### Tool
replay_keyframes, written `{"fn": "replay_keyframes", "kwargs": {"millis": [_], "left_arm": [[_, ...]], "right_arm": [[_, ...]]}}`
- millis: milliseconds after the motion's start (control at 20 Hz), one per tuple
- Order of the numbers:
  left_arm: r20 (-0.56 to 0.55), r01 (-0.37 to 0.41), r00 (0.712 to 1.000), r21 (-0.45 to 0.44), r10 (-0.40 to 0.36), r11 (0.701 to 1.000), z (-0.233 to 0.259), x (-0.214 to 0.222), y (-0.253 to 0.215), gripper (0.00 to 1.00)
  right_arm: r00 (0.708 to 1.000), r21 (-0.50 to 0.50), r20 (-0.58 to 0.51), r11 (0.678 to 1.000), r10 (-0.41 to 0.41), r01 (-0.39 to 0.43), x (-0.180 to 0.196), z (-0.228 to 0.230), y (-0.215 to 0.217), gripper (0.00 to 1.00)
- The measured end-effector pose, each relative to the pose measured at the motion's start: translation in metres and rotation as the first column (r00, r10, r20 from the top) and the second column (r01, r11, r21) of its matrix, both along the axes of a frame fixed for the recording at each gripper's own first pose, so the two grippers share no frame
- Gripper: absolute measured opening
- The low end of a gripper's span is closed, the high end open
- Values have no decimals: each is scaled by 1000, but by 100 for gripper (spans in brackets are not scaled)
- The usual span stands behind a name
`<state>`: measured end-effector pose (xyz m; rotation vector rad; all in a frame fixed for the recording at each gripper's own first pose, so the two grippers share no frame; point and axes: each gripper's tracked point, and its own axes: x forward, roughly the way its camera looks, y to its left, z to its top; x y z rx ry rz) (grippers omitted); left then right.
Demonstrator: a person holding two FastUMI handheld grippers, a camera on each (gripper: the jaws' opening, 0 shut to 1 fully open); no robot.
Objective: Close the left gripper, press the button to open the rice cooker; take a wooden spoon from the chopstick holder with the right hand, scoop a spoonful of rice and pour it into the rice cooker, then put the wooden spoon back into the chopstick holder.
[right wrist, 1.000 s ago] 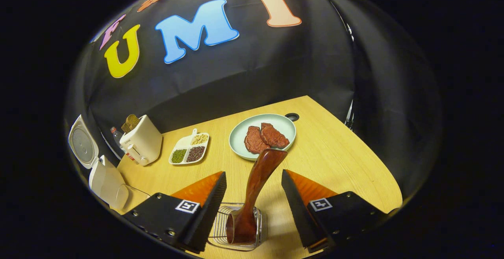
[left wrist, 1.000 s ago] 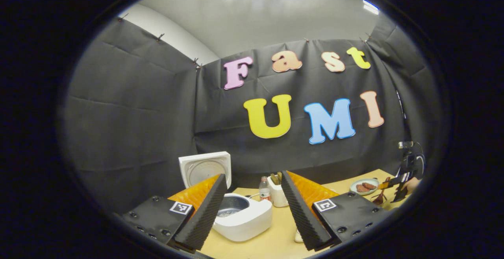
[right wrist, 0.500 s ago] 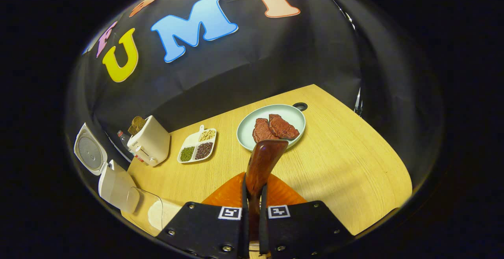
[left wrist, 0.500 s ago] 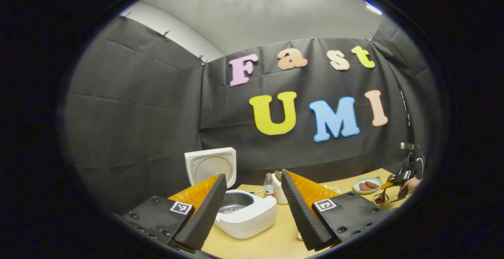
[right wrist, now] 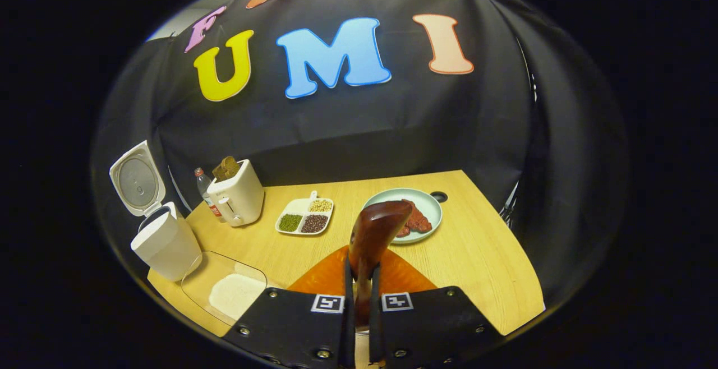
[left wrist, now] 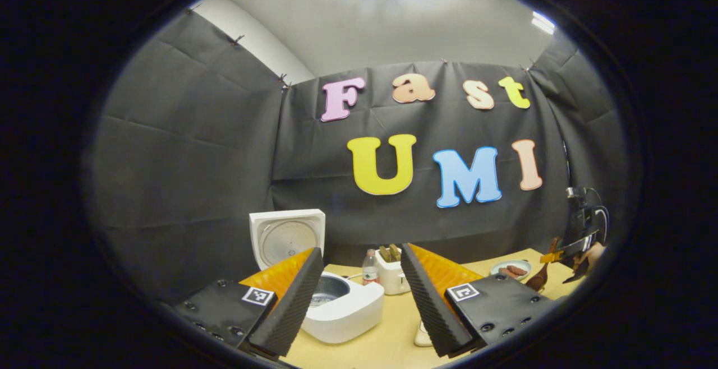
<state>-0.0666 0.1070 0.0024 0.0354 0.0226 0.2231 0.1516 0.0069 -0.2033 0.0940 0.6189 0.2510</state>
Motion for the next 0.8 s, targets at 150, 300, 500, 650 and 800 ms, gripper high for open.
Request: {"fn": "replay_keyframes", "kwargs": {"millis": [150, 300, 500, 650, 800], "left_arm": [[9, 17, 1000, -25, -17, 1000, -2, 3, 12, 96], [22, 30, 999, -39, -29, 999, -4, 3, 24, 96], [27, 45, 999, -52, -43, 998, -7, 3, 38, 96], [27, 56, 998, -53, -55, 997, -7, 0, 49, 96], [32, 57, 998, -42, -55, 998, -6, -4, 63, 96]], "right_arm": [[999, 25, 35, 1000, 2, -2, -5, 32, 14, 10], [996, 44, 86, 999, -18, 14, -6, 60, 27, 10], [993, 82, 116, 997, -3, -7, -16, 82, 60, 10], [992, 113, 119, 992, 34, -48, -26, 82, 95, 10], [991, 115, 109, 990, 73, -86, -36, 70, 127, 10]]}}
